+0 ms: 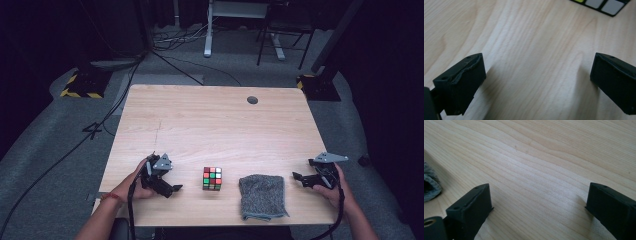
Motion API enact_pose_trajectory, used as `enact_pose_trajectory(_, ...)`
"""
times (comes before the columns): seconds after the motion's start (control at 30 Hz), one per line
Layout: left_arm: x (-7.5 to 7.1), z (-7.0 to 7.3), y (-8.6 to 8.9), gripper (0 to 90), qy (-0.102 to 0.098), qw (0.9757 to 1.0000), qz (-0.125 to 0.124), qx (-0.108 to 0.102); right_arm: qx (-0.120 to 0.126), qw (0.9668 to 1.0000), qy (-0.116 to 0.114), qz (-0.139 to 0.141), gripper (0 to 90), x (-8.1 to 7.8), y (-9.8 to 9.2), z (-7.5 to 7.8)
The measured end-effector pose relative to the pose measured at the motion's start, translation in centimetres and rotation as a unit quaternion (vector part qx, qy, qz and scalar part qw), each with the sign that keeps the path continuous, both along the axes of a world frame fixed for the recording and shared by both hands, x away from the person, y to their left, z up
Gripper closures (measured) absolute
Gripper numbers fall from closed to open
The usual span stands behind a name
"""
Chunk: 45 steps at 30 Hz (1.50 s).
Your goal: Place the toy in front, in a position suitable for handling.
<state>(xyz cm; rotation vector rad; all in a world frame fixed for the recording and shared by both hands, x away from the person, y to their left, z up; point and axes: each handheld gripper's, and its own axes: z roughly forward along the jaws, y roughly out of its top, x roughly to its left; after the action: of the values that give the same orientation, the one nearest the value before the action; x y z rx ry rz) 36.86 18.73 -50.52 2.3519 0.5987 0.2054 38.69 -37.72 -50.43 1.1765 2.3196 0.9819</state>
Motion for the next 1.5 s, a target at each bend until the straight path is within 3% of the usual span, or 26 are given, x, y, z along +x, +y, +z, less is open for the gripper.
enact_pose_trajectory(0.37, -0.4, 0.0, -2.1, 0.5, 0.001, 0.9998, -0.019, 0.001, 0.000, 1.0000, 0.001, 0.001, 5.5, 0.0, 0.0, 0.0)
enact_pose_trajectory(0.43, -0.5, 0.1, -2.9, 0.5, 0.001, 0.9992, -0.039, 0.006, 0.000, 1.0000, 0.001, 0.001, 5.5, 0.0, 0.0, 0.0)
enact_pose_trajectory(0.57, -0.4, 0.2, -3.9, 0.4, 0.003, 0.9985, -0.053, 0.010, 0.001, 1.0000, 0.000, 0.000, 5.5, 0.0, 0.0, 0.0)
enact_pose_trajectory(0.6, -0.5, 0.3, -4.8, 0.5, 0.003, 0.9973, -0.072, 0.015, 0.000, 1.0000, 0.000, -0.001, 5.4, 0.0, 0.0, 0.0)
enact_pose_trajectory(0.7, -0.5, 0.4, -5.5, 2.4, 0.004, 0.9962, -0.086, 0.012, 0.001, 1.0000, 0.001, -0.001, 5.4, 0.0, 0.0, 0.0)
enact_pose_trajectory(0.83, -0.3, 1.0, -6.6, 19.7, 0.001, 0.9935, -0.113, 0.016, 0.000, 1.0000, 0.000, -0.001, 5.4, 0.0, 0.0, 0.0)
enact_pose_trajectory(0.87, -0.2, 1.2, -6.9, 14.8, 0.001, 0.9936, -0.112, 0.013, 0.000, 1.0000, 0.000, -0.001, 5.4, 0.0, 0.0, 0.0)
enact_pose_trajectory(1.0, 0.1, 2.1, -7.5, 15.5, -0.009, 0.9927, -0.120, -0.014, 0.000, 1.0000, 0.001, 0.001, 5.4, 0.1, 0.0, 0.0)
enact_pose_trajectory(1.37, 0.8, 2.6, -9.8, 15.8, -0.010, 0.9885, -0.149, -0.023, 0.000, 1.0000, 0.000, 0.001, 5.4, 0.1, 0.0, 0.0)
enact_pose_trajectory(1.5, 0.9, 2.2, -10.3, 15.6, 0.002, 0.9862, -0.164, -0.020, 0.000, 1.0000, 0.000, 0.002, 5.4, 0.1, 0.0, 0.0)
